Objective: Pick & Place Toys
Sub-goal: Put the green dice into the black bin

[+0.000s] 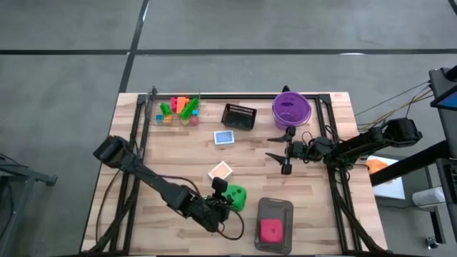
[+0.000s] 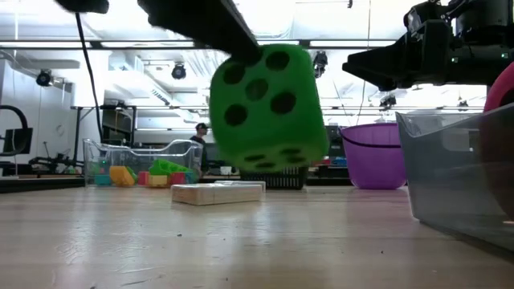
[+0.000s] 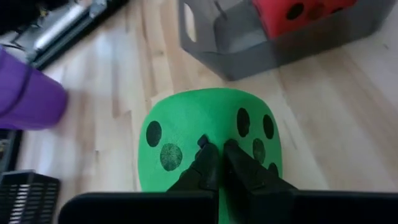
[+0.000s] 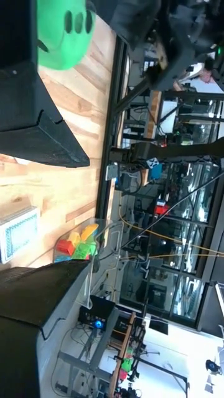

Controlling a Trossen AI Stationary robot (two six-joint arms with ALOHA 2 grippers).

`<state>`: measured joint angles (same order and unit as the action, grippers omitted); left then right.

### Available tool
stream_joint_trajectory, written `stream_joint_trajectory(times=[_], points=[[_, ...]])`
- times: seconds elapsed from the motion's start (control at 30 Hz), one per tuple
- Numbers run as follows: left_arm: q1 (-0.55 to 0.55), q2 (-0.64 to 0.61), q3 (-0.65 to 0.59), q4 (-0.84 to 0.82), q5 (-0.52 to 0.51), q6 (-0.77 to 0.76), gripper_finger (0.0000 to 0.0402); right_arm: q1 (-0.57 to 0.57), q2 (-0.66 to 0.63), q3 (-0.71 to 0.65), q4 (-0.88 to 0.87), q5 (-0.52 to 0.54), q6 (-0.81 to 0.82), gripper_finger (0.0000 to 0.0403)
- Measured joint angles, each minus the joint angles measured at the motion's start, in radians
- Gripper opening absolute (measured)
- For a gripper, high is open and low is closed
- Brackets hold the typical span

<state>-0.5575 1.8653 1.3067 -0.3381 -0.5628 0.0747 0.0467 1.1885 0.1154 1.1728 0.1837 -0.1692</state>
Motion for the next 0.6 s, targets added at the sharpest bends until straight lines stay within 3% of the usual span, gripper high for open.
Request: stream_joint_trajectory(times=[0.27,0.6], points=[[0.013,-0.054,-0.002,0.214,0.016,0.168,0.0001,0.000,0.000,0.000,0.000,0.000,-0.006,0.0252],[0.130,-0.024,-0.004,0.482,0.292,0.292,0.0001,0.000,0.000,0.000,0.000,0.003,-0.010,0.0252]])
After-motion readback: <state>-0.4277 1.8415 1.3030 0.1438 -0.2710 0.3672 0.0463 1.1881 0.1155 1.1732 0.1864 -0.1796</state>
